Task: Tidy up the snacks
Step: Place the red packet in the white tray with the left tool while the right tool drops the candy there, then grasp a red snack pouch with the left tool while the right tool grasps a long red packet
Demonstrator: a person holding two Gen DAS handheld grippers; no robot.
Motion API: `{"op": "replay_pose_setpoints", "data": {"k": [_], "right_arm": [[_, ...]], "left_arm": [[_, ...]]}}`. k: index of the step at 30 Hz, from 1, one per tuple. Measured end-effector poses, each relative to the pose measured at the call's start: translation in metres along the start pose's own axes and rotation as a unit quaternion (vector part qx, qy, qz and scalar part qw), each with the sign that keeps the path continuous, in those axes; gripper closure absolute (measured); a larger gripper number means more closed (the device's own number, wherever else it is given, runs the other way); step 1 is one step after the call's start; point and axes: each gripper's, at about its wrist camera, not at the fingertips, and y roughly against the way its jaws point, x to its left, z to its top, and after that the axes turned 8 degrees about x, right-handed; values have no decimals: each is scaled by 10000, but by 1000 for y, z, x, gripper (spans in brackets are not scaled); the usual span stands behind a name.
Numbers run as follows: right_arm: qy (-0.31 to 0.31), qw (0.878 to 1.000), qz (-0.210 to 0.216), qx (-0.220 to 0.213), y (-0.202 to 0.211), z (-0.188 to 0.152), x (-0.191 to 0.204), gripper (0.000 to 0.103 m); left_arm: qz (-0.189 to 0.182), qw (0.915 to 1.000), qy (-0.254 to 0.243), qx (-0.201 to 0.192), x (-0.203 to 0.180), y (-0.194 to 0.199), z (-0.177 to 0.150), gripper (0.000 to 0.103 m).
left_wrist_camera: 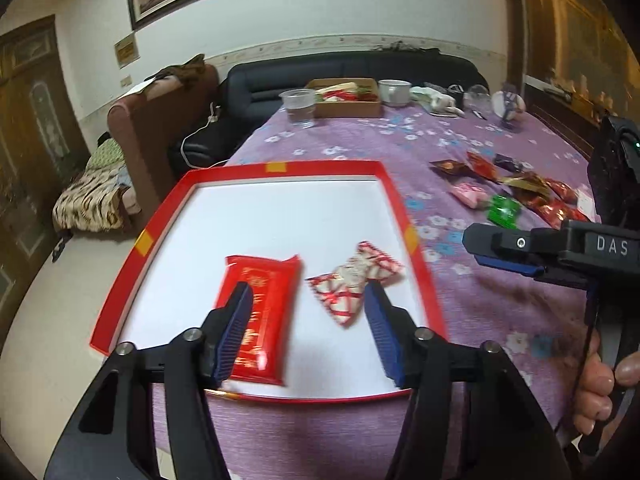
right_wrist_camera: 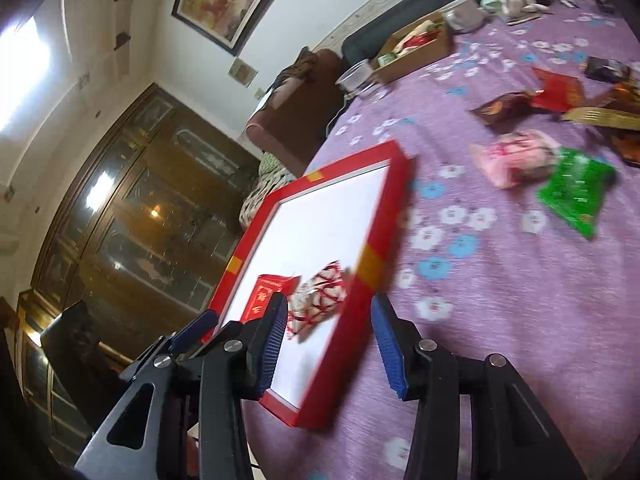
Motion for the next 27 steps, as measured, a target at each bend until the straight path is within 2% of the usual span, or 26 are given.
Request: {"op": "replay_pose_setpoints", "data": {"k": [11,15,21,27], "right_arm": [[-371,9974,-259,-569,71,-2,-45,49],[-530,9952,-370,-741,96,-2,-62,47],[-800,9898,-530,-1055,138,-6,-93,45],[-979,9824,-983,-1255,171,-8,-118,41]], "left_arm": [[-8,9992,-403,-28,-48,8,10,40],[5,9985,-555,-36,-67,8,13,29],[-68,9964,-839,-44,-97,8,19,29],[-144,9946,-1024,4,-123,3,26,29]]}}
